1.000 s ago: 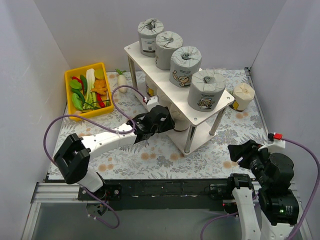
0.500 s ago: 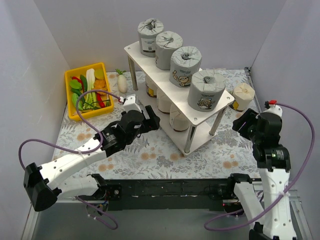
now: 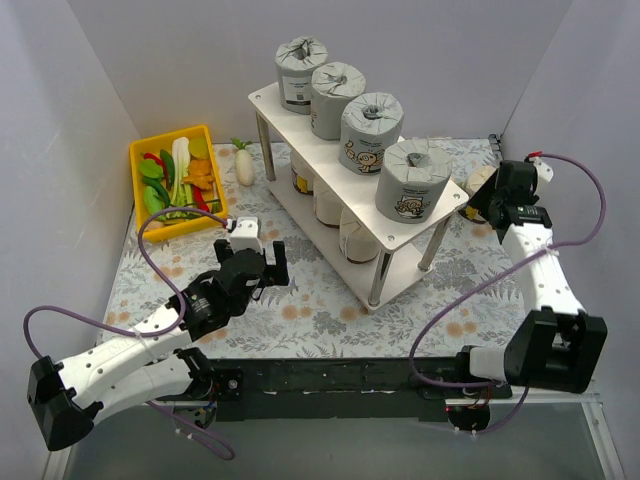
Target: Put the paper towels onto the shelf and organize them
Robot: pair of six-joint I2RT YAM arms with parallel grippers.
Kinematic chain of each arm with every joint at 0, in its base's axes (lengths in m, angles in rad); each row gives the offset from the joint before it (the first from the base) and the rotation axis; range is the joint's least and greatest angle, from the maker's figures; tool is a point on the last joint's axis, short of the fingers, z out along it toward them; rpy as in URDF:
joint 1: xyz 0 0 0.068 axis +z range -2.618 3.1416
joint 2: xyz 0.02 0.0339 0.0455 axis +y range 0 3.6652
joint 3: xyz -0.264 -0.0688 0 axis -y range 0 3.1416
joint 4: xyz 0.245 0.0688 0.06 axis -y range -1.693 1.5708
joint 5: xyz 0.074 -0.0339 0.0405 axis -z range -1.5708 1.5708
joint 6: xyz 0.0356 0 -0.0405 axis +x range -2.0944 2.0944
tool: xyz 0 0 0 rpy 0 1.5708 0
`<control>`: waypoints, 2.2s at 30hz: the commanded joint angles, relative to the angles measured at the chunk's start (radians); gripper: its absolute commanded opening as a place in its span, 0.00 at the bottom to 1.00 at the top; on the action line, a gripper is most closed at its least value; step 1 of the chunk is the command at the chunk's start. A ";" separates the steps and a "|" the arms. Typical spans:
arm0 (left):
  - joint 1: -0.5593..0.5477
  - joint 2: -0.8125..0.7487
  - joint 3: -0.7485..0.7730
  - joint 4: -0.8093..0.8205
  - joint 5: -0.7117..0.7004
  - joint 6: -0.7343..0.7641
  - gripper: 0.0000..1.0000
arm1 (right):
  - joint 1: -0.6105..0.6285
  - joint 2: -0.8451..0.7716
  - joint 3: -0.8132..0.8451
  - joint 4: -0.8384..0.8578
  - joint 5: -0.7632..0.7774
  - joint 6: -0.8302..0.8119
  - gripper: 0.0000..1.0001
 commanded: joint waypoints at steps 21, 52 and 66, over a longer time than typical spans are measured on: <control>0.005 -0.033 -0.026 0.031 -0.132 0.126 0.98 | -0.142 0.482 0.340 0.167 0.019 0.190 0.65; 0.003 -0.017 -0.024 0.006 -0.149 0.123 0.98 | -0.155 0.298 0.156 -0.023 -0.010 0.024 0.34; 0.005 -0.028 -0.015 -0.008 -0.077 0.105 0.98 | -0.147 -0.297 -0.168 -0.308 -0.082 -0.083 0.31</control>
